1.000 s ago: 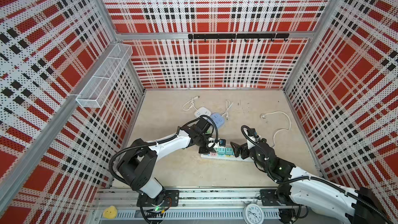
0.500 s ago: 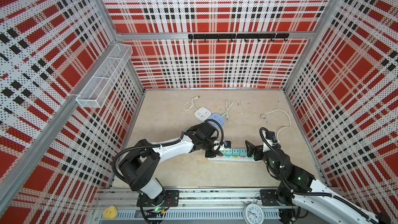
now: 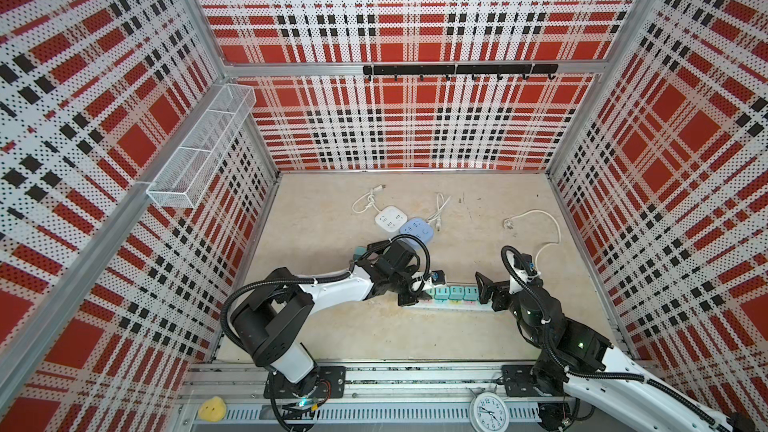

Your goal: Insert the plug

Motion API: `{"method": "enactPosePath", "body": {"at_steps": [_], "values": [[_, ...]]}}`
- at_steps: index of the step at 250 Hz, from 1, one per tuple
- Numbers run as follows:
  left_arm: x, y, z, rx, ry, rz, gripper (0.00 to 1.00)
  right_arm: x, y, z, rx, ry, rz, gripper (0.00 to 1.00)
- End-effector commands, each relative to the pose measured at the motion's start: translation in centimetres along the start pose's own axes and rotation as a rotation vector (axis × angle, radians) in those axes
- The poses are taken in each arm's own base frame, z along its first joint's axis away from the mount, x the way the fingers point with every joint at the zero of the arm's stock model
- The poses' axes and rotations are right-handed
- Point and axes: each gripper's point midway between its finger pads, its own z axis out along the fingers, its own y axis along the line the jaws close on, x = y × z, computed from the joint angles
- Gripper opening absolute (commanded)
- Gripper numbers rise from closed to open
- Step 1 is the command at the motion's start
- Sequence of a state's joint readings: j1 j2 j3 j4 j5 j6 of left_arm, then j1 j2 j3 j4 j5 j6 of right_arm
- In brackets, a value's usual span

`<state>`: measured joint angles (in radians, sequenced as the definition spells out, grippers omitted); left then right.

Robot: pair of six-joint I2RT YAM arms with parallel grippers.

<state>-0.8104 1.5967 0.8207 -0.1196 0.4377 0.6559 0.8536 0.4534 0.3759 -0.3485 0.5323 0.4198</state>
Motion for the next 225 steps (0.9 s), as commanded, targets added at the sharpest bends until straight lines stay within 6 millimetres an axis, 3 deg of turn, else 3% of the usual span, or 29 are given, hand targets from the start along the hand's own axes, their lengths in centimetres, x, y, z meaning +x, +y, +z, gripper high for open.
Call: {"method": "enactPosePath", "body": {"at_steps": [1,48,100,157,169,171,173,174,177,225], "values": [[0.5,-0.4,1.2,-0.014,0.02,-0.055,0.0,-1.2,0.3,-0.1,-0.004,-0.026,0.036,1.0],[1.2,-2.7,2.1,0.007,0.014,-0.091,0.0,-0.7,0.4,0.4,0.002,-0.011,0.025,1.0],[3.1,-3.8,3.0,0.026,0.067,-0.164,0.0,-0.2,0.1,1.1,0.049,0.021,-0.004,1.0],[2.3,-4.3,3.0,0.069,0.052,-0.189,0.0,0.1,0.0,1.9,0.093,0.053,-0.035,1.0],[1.6,-3.8,2.2,0.048,0.028,-0.194,0.2,0.0,0.1,2.0,0.097,0.056,-0.038,1.0],[1.4,-3.7,2.1,0.045,0.025,-0.196,0.37,0.0,0.1,2.0,0.098,0.056,-0.038,1.0],[1.2,-3.6,2.0,0.041,0.018,-0.197,0.77,0.0,0.1,2.0,0.099,0.058,-0.039,1.0],[1.2,-3.5,1.9,0.039,0.016,-0.197,0.89,0.0,0.0,2.0,0.1,0.059,-0.04,1.0],[0.8,-3.4,1.7,0.033,0.006,-0.196,0.99,-0.1,0.1,2.0,0.1,0.057,-0.038,1.0],[-4.3,0.3,-4.6,-0.181,-0.141,-0.207,1.0,-1.7,0.4,2.0,0.11,0.026,-0.034,1.0]]}}
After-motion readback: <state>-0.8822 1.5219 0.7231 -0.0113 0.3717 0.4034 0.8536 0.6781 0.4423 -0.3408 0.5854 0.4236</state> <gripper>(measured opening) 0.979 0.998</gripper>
